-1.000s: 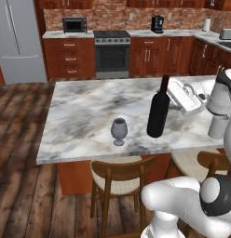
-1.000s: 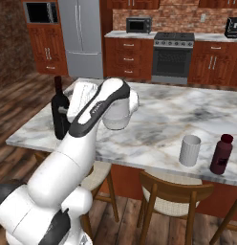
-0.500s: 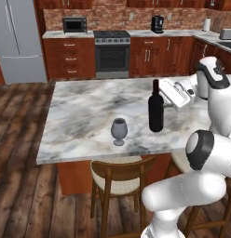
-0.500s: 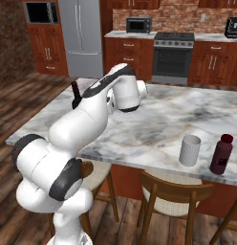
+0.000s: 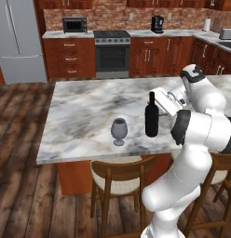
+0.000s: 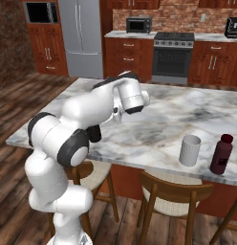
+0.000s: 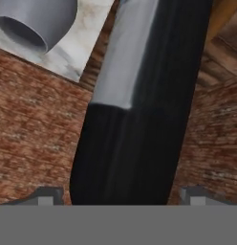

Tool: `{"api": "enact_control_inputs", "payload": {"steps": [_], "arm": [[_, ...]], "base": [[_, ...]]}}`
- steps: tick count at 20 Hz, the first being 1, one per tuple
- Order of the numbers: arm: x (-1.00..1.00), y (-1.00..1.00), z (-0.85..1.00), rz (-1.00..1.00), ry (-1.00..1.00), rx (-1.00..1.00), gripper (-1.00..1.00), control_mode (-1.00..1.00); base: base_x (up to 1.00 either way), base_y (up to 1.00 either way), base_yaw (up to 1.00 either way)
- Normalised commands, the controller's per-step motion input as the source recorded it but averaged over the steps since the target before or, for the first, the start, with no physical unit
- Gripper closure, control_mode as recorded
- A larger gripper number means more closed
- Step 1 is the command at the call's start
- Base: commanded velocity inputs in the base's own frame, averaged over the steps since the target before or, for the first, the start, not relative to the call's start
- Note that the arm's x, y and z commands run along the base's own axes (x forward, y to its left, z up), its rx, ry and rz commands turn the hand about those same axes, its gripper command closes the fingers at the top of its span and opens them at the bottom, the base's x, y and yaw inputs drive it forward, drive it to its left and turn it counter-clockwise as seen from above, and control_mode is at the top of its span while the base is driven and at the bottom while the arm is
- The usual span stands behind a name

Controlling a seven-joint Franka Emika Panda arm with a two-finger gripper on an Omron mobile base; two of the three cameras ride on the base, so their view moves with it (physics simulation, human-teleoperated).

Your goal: There is a wine glass and glass cup on the dining counter. Place the wine bottle next to the wine glass and the juice bottle next to the glass cup.

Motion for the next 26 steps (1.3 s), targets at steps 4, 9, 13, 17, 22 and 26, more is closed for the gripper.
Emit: {"api": "enact_control_inputs", "payload": {"steps": [4, 9, 13, 17, 22, 26], "arm": [[0.31, 0.0, -0.32, 0.04, -0.14, 0.0, 1.0, -1.0], [0.19, 0.0, -0.46, 0.04, -0.14, 0.0, 1.0, -1.0], [0.02, 0.0, -0.25, 0.02, -0.07, 0.01, 1.0, -1.0], [0.07, 0.0, -0.11, 0.0, 0.0, 0.05, 1.0, -1.0], [0.3, 0.0, -0.5, 0.0, 0.0, 0.01, 1.0, -1.0], [0.31, 0.0, -0.48, 0.0, 0.0, 0.0, 1.0, -1.0]], "base": [[0.0, 0.0, 0.0], [0.0, 0.0, 0.0], [0.0, 0.0, 0.0], [0.0, 0.0, 0.0], [0.0, 0.0, 0.0], [0.0, 0.0, 0.0]]}}
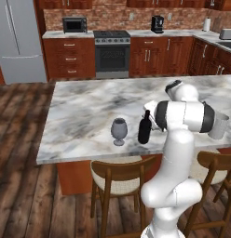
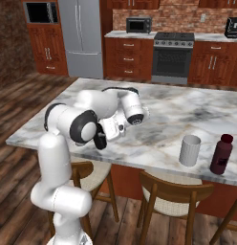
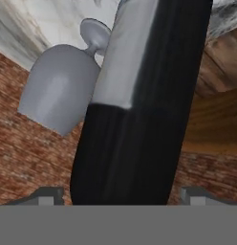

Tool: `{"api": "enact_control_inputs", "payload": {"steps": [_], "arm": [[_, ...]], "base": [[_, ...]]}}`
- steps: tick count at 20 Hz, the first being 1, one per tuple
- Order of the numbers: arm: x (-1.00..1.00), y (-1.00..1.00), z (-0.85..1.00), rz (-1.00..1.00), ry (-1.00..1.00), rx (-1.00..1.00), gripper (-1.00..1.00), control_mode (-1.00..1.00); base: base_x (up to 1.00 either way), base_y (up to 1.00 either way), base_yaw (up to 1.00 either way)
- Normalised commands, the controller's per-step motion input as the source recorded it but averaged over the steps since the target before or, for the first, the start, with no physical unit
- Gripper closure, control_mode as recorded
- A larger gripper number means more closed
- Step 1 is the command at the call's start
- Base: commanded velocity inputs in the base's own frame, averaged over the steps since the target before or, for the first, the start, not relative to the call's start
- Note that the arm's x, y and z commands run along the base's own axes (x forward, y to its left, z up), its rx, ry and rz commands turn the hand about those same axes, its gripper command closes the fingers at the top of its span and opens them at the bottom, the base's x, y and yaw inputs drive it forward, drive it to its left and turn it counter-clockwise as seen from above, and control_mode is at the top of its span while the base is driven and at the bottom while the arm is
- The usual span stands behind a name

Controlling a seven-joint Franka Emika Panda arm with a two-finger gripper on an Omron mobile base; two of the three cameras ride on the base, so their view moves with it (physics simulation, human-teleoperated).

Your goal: There is a wine glass and glass cup on the dining counter. Place the wine bottle next to the wine glass and the juice bottle next to the glass cup.

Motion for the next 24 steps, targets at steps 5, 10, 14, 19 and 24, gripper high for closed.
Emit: {"api": "enact_control_inputs", "payload": {"steps": [5, 10, 14, 19, 24], "arm": [[0.15, 0.0, -0.11, 0.0, 0.0, 0.02, 1.0, -1.0], [0.21, 0.0, -0.14, 0.0, 0.0, 0.03, 1.0, -1.0], [0.34, 0.01, -0.17, 0.0, 0.0, 0.0, 1.0, -1.0], [0.4, 0.01, -0.26, 0.0, 0.0, 0.0, 1.0, -1.0], [0.12, 0.0, -0.54, 0.0, 0.0, 0.0, 1.0, -1.0]], "base": [[0.0, 0.0, 0.0], [0.0, 0.0, 0.0], [0.0, 0.0, 0.0], [0.0, 0.0, 0.0], [0.0, 0.0, 0.0]]}}
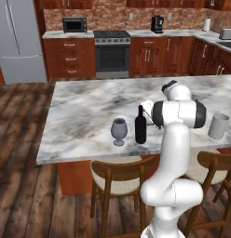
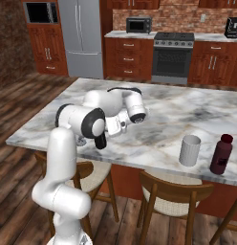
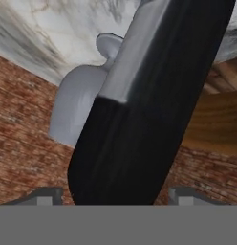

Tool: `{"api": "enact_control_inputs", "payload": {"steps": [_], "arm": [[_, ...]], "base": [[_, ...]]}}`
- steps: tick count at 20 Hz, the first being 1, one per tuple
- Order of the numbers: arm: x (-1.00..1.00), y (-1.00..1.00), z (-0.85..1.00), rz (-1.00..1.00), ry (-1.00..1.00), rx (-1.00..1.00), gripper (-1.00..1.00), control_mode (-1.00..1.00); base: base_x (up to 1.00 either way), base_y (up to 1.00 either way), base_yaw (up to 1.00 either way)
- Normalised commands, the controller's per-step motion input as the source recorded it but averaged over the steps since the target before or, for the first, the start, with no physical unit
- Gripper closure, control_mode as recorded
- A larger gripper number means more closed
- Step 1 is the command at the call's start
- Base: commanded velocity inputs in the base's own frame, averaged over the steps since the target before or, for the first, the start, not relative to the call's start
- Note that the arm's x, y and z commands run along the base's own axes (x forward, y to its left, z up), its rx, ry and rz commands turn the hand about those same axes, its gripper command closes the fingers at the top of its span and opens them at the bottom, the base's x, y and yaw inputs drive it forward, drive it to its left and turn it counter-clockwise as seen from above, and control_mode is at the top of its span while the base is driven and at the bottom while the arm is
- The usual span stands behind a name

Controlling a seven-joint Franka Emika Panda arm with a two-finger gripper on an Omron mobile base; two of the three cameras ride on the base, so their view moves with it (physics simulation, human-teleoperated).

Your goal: There is a wine glass and glass cup on the dining counter. Place the wine bottle next to the wine glass and the juice bottle next to the glass cup.

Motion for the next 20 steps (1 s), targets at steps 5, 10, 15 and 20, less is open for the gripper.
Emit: {"api": "enact_control_inputs", "payload": {"steps": [5, 10, 15, 20], "arm": [[0.0, 0.0, -0.47, 0.0, 0.0, 0.0, 1.0, -1.0], [0.0, 0.0, -0.26, 0.0, 0.0, 0.0, -1.0, -1.0], [0.0, -0.01, -0.01, 0.0, -0.03, 0.0, -1.0, -1.0], [-0.01, -0.17, 0.23, 0.0, -0.06, 0.0, -1.0, -1.0]], "base": [[0.0, 0.0, 0.0], [0.0, 0.0, 0.0], [0.0, 0.0, 0.0], [0.0, 0.0, 0.0]]}}
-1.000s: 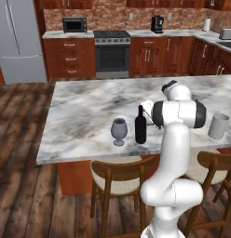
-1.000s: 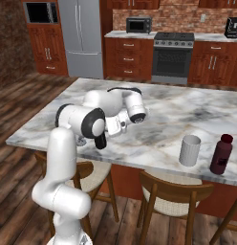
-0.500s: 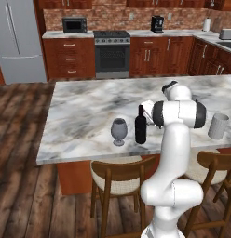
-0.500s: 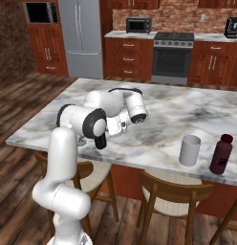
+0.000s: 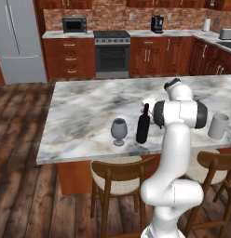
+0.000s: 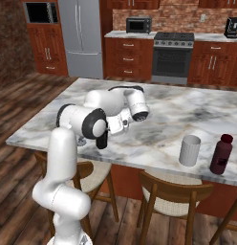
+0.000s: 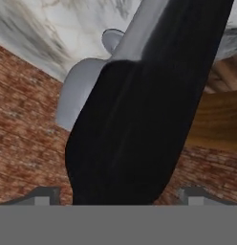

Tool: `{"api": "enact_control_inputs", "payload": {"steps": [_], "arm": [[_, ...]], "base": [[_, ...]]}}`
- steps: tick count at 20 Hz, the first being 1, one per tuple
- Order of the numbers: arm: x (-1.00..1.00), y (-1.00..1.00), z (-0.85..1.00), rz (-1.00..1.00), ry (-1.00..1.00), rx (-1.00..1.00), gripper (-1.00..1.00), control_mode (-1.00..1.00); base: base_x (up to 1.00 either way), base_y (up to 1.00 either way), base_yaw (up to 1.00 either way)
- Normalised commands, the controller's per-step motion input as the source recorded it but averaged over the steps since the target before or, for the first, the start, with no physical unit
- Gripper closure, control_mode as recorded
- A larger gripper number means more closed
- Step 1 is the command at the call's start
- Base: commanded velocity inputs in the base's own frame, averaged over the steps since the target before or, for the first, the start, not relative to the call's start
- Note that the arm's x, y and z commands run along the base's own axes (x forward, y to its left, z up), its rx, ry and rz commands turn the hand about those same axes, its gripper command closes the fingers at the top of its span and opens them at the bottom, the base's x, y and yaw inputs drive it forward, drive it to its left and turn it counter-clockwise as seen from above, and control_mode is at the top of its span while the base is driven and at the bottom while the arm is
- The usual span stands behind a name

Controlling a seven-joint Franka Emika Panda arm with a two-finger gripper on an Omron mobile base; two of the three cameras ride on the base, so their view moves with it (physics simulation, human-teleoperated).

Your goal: There is a wine glass and glass cup on the dining counter. Place the wine bottle next to the wine glass and the juice bottle next to the glass cup.

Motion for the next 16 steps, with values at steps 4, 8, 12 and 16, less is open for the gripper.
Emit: {"api": "enact_control_inputs", "payload": {"steps": [4, 8, 12, 16], "arm": [[-0.03, -0.27, 0.36, 0.0, -0.08, 0.0, -1.0, -1.0], [-0.22, -0.17, 0.4, 0.0, -0.11, 0.0, -1.0, -1.0], [-0.75, -0.11, 0.67, 0.01, -0.22, 0.0, -1.0, -1.0], [-1.0, -0.01, 0.81, 0.03, -0.36, -0.05, -1.0, -1.0]], "base": [[0.0, 0.0, 0.0], [0.0, 0.0, 0.0], [0.0, 0.0, 0.0], [0.0, 0.0, 0.0]]}}
